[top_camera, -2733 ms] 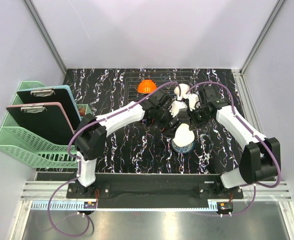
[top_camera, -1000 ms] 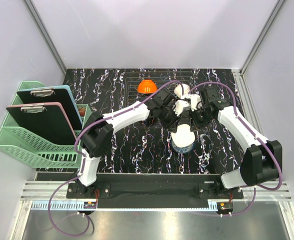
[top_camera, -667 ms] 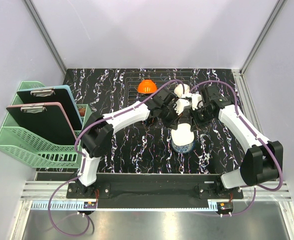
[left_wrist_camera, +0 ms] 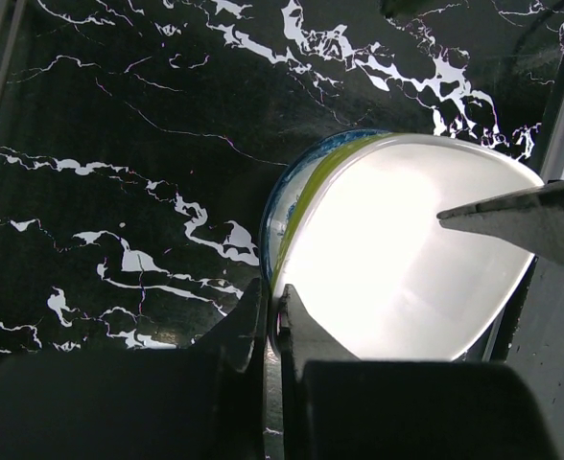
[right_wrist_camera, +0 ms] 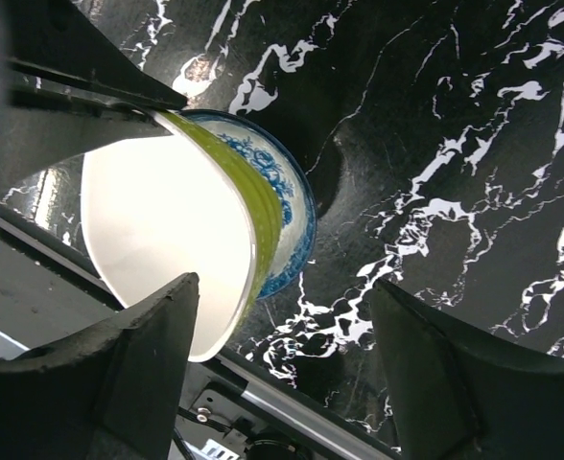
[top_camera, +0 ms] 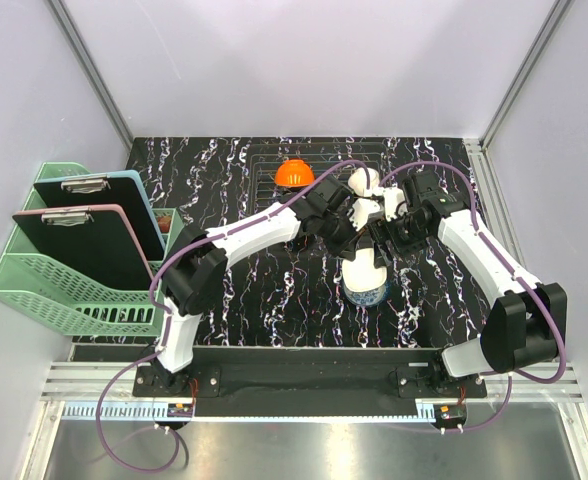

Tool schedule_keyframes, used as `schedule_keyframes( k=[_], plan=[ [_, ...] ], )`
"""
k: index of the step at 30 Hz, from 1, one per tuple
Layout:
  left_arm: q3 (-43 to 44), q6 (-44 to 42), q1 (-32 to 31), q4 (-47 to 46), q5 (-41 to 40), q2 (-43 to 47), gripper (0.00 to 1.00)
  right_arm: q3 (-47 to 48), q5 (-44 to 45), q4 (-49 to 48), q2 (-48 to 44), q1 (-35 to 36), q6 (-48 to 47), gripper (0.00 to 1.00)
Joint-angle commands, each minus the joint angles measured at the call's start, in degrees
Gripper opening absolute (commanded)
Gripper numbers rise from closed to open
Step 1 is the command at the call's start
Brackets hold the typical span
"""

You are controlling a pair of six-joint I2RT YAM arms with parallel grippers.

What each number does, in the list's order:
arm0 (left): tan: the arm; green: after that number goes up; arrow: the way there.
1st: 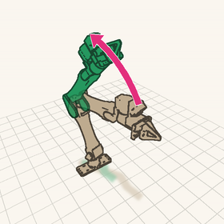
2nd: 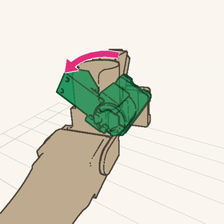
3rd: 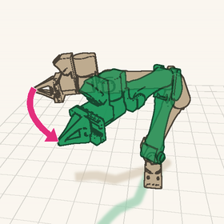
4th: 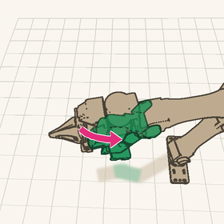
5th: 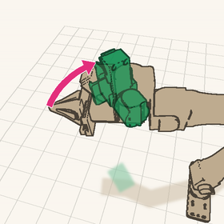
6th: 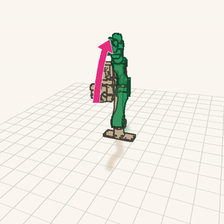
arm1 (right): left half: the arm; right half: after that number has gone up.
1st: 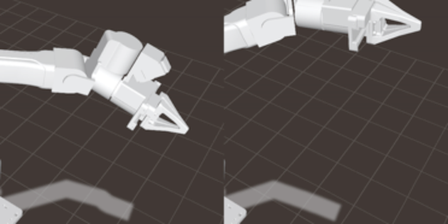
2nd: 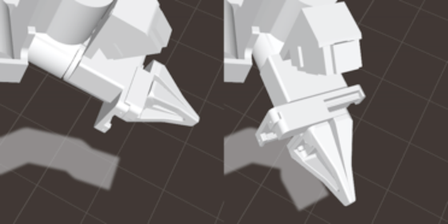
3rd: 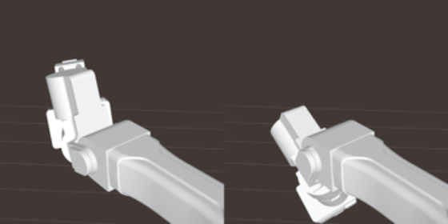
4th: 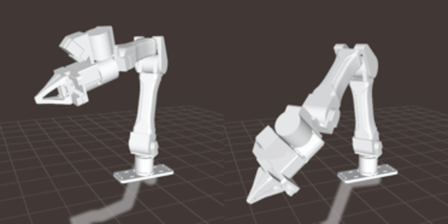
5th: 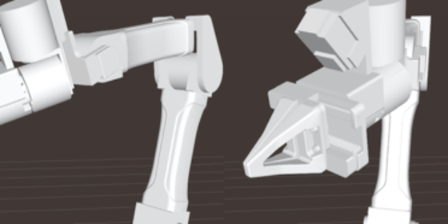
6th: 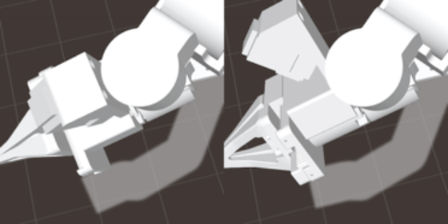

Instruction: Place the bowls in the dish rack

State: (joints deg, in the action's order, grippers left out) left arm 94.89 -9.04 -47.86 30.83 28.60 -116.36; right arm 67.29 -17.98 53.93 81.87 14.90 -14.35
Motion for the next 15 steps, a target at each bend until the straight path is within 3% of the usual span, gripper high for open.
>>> schedule_keyframes(
  k=[1, 15],
  plan=[
    [0.7, -1.8, -2.5, 2.0, -0.3, 0.4, 0.00, 3.9, -1.4, -4.5, -2.4, 1.2, -3.8, 0.81],
    [1.0, -2.3, -2.2, 2.0, 0.8, 3.2, 0.00, 3.9, 5.6, -5.6, -0.8, 1.1, -4.6, 0.85]
  ],
)
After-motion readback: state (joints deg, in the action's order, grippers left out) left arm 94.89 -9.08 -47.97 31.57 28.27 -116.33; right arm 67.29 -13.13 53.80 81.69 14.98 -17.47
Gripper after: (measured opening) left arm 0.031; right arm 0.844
